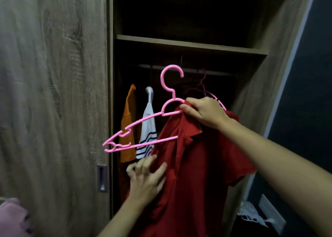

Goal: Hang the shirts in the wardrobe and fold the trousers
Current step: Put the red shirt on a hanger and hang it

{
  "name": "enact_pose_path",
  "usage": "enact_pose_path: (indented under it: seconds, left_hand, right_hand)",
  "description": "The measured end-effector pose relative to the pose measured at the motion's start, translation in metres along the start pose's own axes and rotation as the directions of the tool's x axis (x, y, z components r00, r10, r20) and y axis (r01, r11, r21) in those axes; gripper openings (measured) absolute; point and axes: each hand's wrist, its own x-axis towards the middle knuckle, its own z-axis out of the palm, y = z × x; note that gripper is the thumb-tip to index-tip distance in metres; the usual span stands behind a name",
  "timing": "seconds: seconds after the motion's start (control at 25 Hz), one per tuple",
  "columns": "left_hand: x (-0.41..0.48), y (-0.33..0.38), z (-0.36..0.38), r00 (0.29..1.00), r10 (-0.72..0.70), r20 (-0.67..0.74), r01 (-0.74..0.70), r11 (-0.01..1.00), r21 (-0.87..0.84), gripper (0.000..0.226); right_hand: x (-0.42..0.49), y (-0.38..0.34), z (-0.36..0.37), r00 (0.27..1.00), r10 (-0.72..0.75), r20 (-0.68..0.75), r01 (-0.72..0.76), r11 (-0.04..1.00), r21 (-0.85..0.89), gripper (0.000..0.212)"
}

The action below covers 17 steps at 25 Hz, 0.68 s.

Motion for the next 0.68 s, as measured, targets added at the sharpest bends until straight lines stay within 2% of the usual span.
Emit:
enact_pose_path:
  seconds: [0.04,0.12,0.16,0.2,0.24,0.28,0.32,0.36,0.4,0.48,0.56,0.6,0.64,0.68]
  left_hand:
    - [-0.011,-0.003,0.01,0.983,-0.072,0.169,0.073,0.997,0.005,0.043]
    - [-0.012,-0.028,0.024,0.846,-0.302,0.44,0.367,0.928,-0.069,0.053]
    - [-0.006,-0.045,0.025,0.789,-0.323,0.522,0.476,0.859,-0.188,0.054]
    - [0.003,-0.06,0.016,0.754,-0.268,0.6,0.53,0.788,-0.314,0.054]
    - [0.018,-0.071,0.004,0.688,-0.187,0.701,0.579,0.723,-0.376,0.057]
    - [0.033,-0.078,-0.005,0.604,-0.098,0.791,0.605,0.703,-0.375,0.063]
    - [0.047,-0.082,-0.012,0.498,-0.045,0.866,0.606,0.733,-0.31,0.06]
    - [0.059,-0.085,-0.015,0.445,-0.037,0.895,0.58,0.773,-0.257,0.053]
    - [0.073,-0.087,-0.019,0.427,-0.066,0.902,0.561,0.802,-0.206,0.044]
    - [0.096,-0.082,-0.02,0.406,-0.189,0.894,0.569,0.818,-0.085,0.029]
    - [0.115,-0.068,-0.017,0.461,-0.371,0.806,0.546,0.834,0.072,0.027]
    - [0.121,-0.052,-0.016,0.507,-0.452,0.734,0.55,0.825,0.128,0.032]
    - [0.125,-0.034,-0.016,0.591,-0.5,0.633,0.524,0.834,0.17,0.036]
    - [0.126,-0.012,-0.018,0.701,-0.49,0.518,0.462,0.866,0.193,0.037]
  right_hand:
    - [-0.001,0.003,-0.007,1.0,-0.008,-0.027,0.008,1.0,-0.004,0.055]
    - [-0.009,0.015,-0.021,0.999,-0.013,-0.04,0.012,1.0,-0.015,0.052]
    - [-0.016,0.024,-0.024,1.0,0.0,-0.021,0.0,1.0,0.0,0.052]
    - [-0.026,0.033,-0.024,1.0,0.02,0.016,-0.02,1.0,0.019,0.054]
    - [-0.036,0.042,-0.022,0.997,0.042,0.057,-0.043,0.999,0.026,0.058]
    - [-0.049,0.048,-0.017,0.993,0.067,0.097,-0.069,0.997,0.019,0.062]
    - [-0.061,0.053,-0.01,0.987,0.099,0.128,-0.1,0.995,-0.001,0.066]
    - [-0.071,0.054,-0.004,0.981,0.129,0.147,-0.126,0.992,-0.029,0.067]
    - [-0.08,0.053,0.0,0.975,0.153,0.164,-0.144,0.988,-0.062,0.066]
    - [-0.09,0.043,0.009,0.967,0.164,0.195,-0.14,0.981,-0.135,0.066]
    - [-0.09,0.026,0.019,0.955,0.195,0.223,-0.165,0.975,-0.147,0.063]
    - [-0.088,0.018,0.024,0.946,0.241,0.217,-0.222,0.969,-0.11,0.058]
    - [-0.085,0.011,0.029,0.931,0.305,0.198,-0.302,0.952,-0.048,0.051]
    - [-0.082,0.008,0.032,0.91,0.377,0.17,-0.386,0.922,0.02,0.046]
